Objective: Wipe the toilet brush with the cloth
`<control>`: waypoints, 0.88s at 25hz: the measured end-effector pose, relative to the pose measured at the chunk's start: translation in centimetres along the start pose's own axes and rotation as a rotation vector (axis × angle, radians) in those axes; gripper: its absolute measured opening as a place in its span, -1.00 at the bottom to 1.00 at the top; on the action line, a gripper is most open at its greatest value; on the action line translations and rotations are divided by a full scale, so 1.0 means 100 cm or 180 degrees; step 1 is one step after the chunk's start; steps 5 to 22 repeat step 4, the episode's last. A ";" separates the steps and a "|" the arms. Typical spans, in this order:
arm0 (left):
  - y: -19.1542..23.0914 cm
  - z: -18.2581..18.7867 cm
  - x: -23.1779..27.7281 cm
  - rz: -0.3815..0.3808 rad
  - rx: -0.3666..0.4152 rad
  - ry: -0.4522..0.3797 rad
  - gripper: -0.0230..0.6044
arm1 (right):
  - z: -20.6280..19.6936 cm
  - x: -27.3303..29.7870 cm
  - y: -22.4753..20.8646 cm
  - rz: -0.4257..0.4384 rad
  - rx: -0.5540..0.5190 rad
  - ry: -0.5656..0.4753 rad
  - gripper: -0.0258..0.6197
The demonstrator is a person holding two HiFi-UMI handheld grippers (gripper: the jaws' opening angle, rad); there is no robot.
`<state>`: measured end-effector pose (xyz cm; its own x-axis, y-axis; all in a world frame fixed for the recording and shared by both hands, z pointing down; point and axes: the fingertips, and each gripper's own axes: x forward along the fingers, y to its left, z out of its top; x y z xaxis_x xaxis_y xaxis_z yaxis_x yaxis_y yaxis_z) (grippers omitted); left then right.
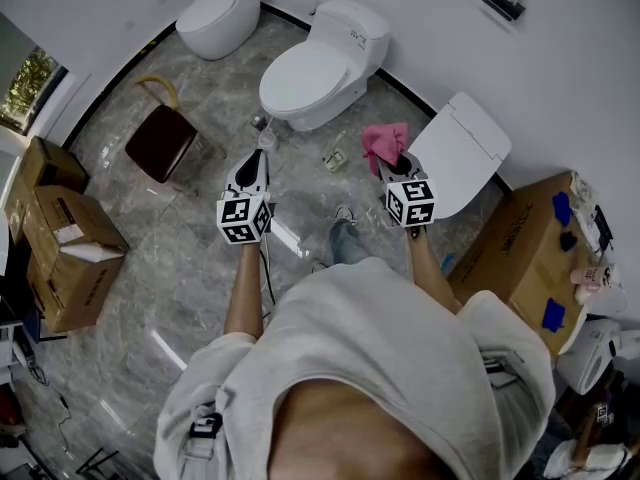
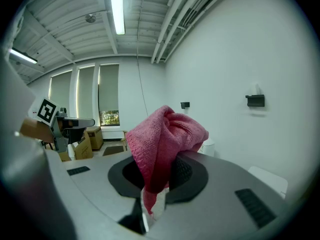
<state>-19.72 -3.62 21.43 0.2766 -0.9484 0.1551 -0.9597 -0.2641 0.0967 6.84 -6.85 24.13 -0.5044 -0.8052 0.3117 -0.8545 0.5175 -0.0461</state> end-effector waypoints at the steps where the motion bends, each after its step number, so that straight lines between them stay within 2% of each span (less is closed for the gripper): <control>1: 0.000 0.000 0.000 0.0000 0.0001 0.0000 -0.85 | 0.000 0.000 0.000 0.0003 0.0000 0.0000 -0.70; 22: -0.001 0.000 0.001 0.0001 0.0005 0.0003 -0.85 | -0.001 0.000 0.000 0.0009 -0.0001 0.0006 -0.70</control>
